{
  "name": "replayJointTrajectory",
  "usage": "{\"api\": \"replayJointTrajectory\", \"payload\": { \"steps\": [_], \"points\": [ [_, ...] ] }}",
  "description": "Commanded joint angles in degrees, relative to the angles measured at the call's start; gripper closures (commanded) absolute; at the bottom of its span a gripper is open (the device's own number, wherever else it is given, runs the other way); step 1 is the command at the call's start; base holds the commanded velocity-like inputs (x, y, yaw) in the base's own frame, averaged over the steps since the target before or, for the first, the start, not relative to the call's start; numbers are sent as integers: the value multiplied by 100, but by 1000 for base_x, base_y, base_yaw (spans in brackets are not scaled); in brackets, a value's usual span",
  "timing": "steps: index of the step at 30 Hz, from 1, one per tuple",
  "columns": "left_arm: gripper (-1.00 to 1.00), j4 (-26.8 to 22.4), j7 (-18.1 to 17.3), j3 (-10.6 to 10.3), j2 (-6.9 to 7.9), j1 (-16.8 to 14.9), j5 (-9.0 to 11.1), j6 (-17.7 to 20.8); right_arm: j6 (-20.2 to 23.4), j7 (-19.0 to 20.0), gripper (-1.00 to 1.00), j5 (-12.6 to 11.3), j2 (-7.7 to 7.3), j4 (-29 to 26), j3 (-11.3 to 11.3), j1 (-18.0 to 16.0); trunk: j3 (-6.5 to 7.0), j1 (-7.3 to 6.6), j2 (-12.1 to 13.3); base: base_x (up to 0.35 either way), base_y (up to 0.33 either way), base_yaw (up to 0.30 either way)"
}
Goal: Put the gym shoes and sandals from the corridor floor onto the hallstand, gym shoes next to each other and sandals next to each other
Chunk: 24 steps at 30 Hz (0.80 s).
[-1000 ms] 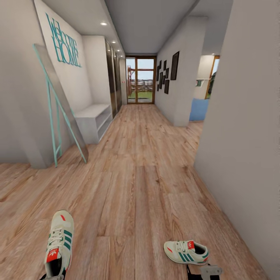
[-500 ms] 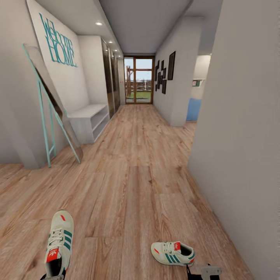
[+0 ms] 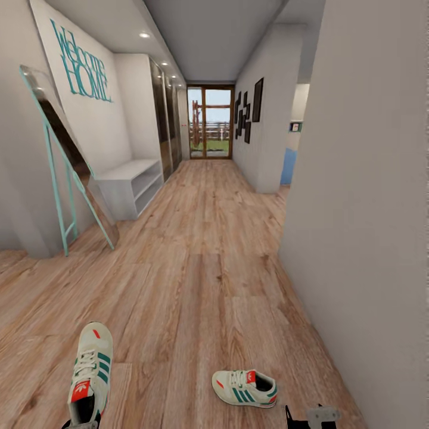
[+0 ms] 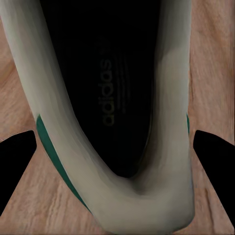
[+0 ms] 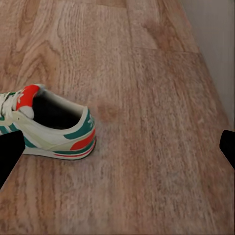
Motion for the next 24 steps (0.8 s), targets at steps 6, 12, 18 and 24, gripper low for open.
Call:
{"api": "replayJointTrajectory", "payload": {
  "steps": [6,12,18,24],
  "points": [
    [100,2,-58,34,-2,-4,31,-9,-4,-59,-100,15,-5,5,45,-4,-48,-1,-2,0,-203,0],
    [100,2,-58,34,-2,-4,31,-9,-4,-64,-100,14,-5,5,45,-4,-99,-1,-2,0,-137,0],
    [100,2,-58,34,-2,-4,31,-2,-4,-64,-100,14,-5,5,45,-4,-151,-1,-2,0,-34,0],
    [100,2,-56,34,-2,-4,31,-1,-4,-62,-100,13,-5,5,45,-4,-204,-1,-2,0,-6,0]
  ]
}}
